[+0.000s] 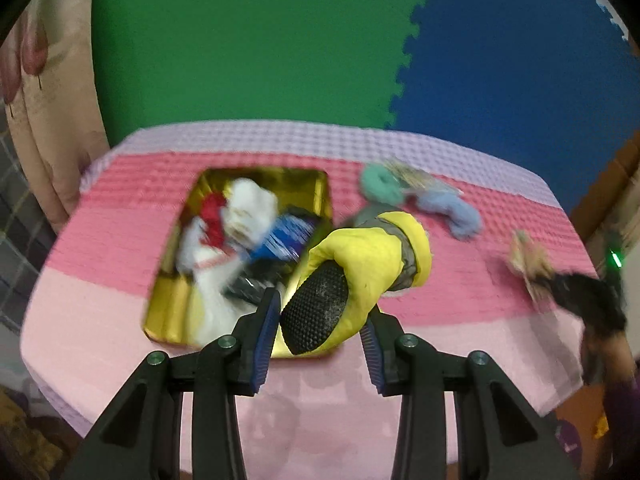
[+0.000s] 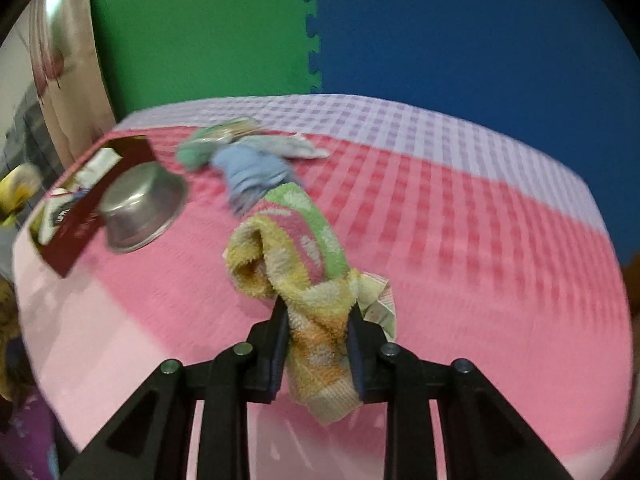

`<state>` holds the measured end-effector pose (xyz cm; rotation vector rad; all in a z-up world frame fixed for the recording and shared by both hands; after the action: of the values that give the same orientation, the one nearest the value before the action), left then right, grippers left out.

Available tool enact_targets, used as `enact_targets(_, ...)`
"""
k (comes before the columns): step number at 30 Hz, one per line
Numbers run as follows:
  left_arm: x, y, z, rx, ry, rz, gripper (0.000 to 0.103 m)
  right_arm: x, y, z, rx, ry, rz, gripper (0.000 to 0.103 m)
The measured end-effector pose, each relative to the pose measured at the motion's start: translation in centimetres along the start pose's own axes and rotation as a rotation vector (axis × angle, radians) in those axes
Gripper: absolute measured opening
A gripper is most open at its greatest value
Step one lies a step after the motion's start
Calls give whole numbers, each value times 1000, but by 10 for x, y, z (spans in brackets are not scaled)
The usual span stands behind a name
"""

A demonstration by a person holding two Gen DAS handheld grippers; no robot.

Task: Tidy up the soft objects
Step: 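Carry the yellow brush to the tray with the left tool while the right tool grasps the yellow-green towel, then release the brush into the tray while the right tool lifts the yellow-green towel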

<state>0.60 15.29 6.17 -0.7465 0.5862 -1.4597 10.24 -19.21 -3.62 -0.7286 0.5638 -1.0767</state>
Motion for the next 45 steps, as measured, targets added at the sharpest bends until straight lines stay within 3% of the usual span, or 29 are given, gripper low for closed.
enact_targets(7,-26,42,35,10,78,118,37,-21,-13,-40,14,68,-6,26)
enact_targets(13,-48,87,47,-31,33,149,36,-23,-8,-39,19,77,-18,26)
enact_targets(22,-47,73,34,13,-18,165,38,-22,-6,-40,24,73,-18,26)
enact_targets(25,-48,52,18,36,-45,199,45,-21,-6,-41,20,73,-14,26)
enact_targets(27,-51,35,5,61,-66,242,62,-20,-6,-40,13,81,-12,26)
enact_targets(28,-53,26,-2,72,-76,269,76,-20,-7,-39,10,86,-11,26)
enact_targets(30,-57,9,-15,96,-91,317,83,-19,-8,-38,0,105,-4,26)
enact_targets(32,-59,-9,-29,116,-93,363,85,-20,-11,-36,-8,142,20,26)
enact_targets(34,-65,-24,-42,121,-98,409,97,-26,-17,-34,-11,186,80,26)
enact_targets(37,-78,-39,-55,135,-144,427,98,-47,-25,-23,-11,214,160,26)
enact_targets(45,-103,-43,-71,123,-142,542,98,-175,-30,51,-6,130,397,26)
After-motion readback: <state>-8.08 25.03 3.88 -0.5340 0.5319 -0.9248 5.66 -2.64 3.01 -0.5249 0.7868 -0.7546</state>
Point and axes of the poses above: each gripper's, at about its wrist camera, not at the fingertips, and y roughly the way its jaws point, x to its right, z to its top, the point moved 9 cm from there along y, roughly the way its jaws point, and after that the axes turned 1 degree about -z, right-handed, at the moved point
